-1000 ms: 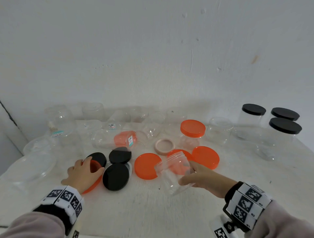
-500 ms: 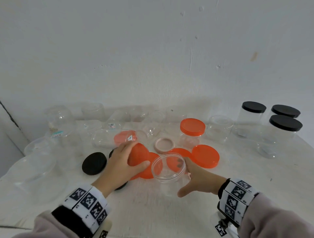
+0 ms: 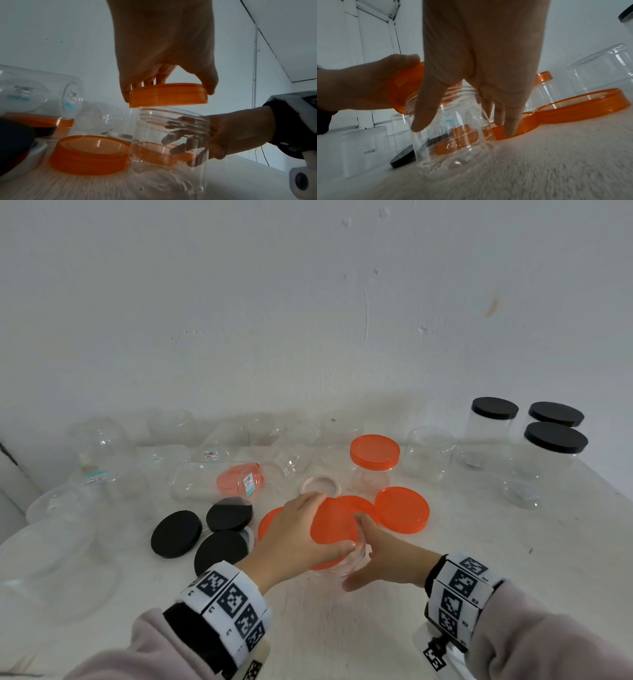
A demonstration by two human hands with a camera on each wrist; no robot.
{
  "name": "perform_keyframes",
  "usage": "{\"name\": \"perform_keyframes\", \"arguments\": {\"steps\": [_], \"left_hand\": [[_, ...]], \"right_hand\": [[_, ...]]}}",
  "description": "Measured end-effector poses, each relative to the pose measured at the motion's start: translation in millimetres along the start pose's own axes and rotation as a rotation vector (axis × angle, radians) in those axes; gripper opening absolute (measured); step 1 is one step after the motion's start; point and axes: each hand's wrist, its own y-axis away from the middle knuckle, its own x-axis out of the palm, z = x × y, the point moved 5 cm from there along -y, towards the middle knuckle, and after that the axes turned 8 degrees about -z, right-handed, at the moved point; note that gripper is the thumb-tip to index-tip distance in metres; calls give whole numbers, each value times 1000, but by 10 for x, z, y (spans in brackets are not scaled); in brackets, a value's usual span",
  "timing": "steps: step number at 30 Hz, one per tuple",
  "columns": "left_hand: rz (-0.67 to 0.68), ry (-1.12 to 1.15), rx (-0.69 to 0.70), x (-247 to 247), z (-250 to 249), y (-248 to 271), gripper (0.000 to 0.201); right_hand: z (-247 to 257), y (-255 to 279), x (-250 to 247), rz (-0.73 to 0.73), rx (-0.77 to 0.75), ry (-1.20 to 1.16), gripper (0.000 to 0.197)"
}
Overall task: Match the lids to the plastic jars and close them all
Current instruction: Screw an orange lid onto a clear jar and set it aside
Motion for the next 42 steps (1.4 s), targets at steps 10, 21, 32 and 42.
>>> {"name": "perform_keyframes", "arguments": {"steps": [10, 21, 32, 42], "left_hand": [[27, -125, 26, 250, -14, -104, 100], [98, 40, -31, 228, 71, -39, 119], [277, 402, -271, 297, 556, 239, 135], [257, 398, -283, 388, 628, 202, 136]], "right_hand": [[-99, -4, -43, -19, 34, -24, 98], [-65, 10, -100, 3, 39, 42, 112], [558, -37, -75, 111, -96, 559, 120], [771, -173, 47, 152, -82, 866, 111]]}}
